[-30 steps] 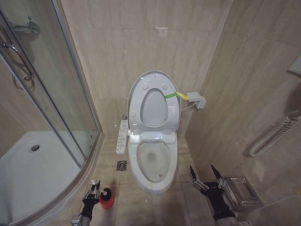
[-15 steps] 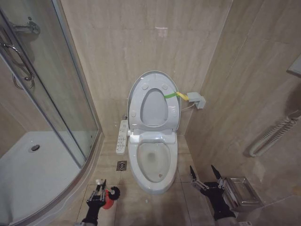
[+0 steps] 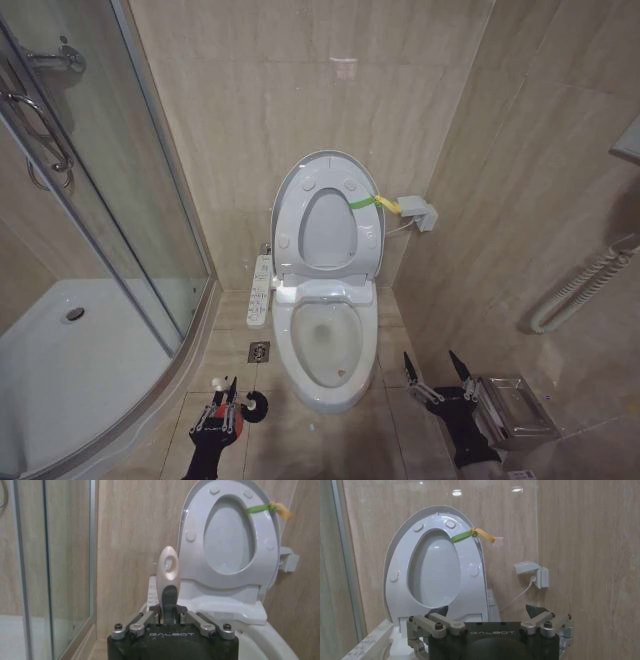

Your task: Open the toilet lid, clean the toilet bowl with a toilet brush, close the toilet lid, and flush.

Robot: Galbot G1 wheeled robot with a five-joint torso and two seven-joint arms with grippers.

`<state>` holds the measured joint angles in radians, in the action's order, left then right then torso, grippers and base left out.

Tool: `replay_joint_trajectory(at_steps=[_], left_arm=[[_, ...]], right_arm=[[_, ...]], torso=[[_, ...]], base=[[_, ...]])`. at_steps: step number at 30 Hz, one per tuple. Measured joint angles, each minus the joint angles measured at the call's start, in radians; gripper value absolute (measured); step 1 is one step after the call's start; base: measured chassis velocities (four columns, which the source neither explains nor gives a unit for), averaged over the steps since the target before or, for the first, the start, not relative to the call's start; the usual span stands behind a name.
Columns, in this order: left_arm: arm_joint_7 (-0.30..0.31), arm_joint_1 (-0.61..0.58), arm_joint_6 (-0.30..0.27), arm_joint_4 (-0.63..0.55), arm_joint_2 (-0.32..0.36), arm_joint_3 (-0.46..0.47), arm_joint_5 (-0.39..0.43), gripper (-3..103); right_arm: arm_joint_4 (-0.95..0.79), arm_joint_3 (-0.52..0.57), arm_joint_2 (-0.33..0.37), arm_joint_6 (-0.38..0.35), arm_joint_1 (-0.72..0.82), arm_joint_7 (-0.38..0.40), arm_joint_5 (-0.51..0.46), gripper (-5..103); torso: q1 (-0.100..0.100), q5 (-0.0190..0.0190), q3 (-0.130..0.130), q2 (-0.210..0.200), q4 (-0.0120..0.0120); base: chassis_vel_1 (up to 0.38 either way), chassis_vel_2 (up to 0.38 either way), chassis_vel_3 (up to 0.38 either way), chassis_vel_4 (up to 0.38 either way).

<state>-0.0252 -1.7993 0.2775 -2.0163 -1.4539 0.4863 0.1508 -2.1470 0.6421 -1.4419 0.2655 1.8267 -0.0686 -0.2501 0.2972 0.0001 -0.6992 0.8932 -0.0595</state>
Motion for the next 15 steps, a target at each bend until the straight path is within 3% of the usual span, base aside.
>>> replay_joint_trajectory(at_steps=[15], left_arm=[[0.000, -0.112, -0.041, -0.246, 0.011, 0.002, -0.062, 19]], right_arm=[[0.000, 0.000, 0.000, 0.000, 0.000, 0.000, 0.000, 100]], torso=[[0.000, -0.0001, 0.000, 0.000, 0.0000]], base=[[0.000, 0.000, 0.000, 0.000]])
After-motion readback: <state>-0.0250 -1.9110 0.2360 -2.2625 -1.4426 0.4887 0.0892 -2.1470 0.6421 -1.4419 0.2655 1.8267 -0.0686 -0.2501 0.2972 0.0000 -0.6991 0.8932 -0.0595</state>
